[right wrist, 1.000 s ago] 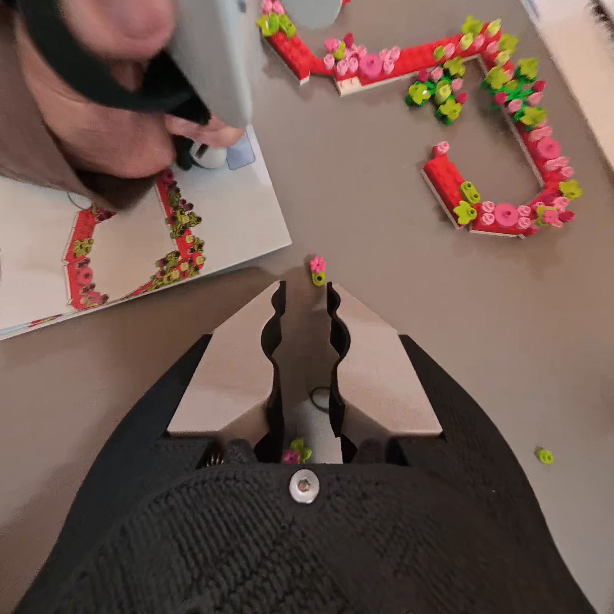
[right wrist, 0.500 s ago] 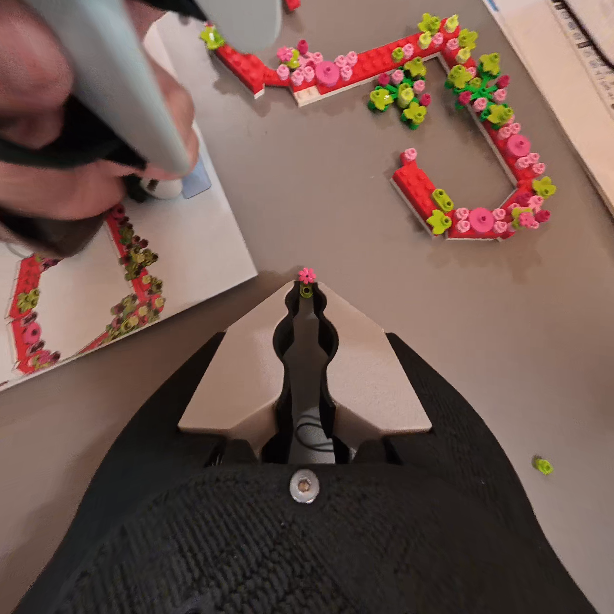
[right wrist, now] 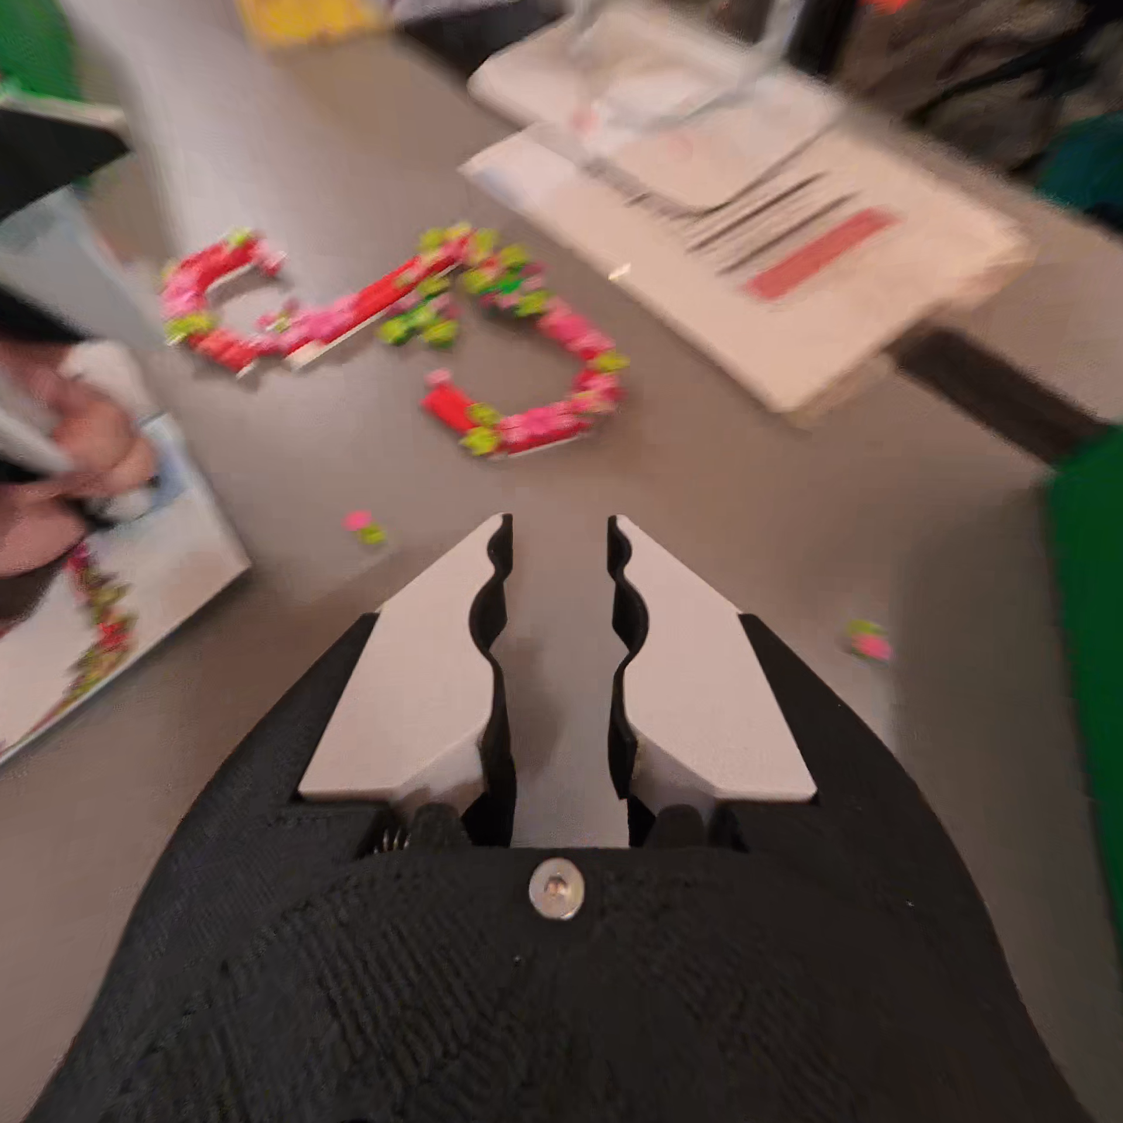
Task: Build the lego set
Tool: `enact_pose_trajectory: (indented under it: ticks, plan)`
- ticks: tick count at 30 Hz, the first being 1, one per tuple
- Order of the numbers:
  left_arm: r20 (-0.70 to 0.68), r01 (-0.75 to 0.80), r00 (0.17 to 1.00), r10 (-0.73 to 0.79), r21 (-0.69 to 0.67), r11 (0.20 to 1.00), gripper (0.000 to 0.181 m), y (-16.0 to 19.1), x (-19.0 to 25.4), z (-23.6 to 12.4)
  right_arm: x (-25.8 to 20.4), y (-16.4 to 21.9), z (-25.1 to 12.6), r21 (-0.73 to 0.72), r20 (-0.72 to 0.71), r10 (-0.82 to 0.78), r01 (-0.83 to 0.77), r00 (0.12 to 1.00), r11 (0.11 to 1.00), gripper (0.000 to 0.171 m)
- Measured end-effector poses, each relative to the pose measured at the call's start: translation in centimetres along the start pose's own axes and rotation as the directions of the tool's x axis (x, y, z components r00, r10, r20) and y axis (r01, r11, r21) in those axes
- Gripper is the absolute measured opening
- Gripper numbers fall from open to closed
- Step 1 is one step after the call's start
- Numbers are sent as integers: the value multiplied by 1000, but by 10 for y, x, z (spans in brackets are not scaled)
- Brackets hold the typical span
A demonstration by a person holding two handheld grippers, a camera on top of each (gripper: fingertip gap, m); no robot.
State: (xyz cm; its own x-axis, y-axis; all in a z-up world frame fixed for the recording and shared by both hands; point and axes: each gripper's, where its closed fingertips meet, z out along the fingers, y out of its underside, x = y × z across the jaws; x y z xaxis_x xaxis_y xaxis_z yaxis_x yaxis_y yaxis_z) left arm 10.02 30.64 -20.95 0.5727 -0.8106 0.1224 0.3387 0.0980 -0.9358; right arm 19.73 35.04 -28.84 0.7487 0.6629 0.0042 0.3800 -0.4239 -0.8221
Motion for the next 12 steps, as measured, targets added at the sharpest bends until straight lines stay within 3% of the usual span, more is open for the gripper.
enact_pose_trajectory:
  ticks: [1,3,5,8,12]
  plan:
    - [-2,-4,1000,4,0,1000,45,0,0,0,25,0,-11,80,-84,32,-25,996,996,28]
    - [0,-7,1000,7,-2,1000,45,1,0,1,64,17,-29,155,-195,99,-69,976,986,27]
    - [1,-5,1000,5,-1,1000,45,1,0,1,79,43,-34,142,-208,138,-109,968,984,28]
    - [7,-1,1000,0,4,1000,45,0,-1,0,72,64,-31,106,-111,133,-121,985,987,27]
    - [13,4,1000,-4,9,1000,45,0,-3,0,63,62,-25,87,-27,106,-103,994,991,21]
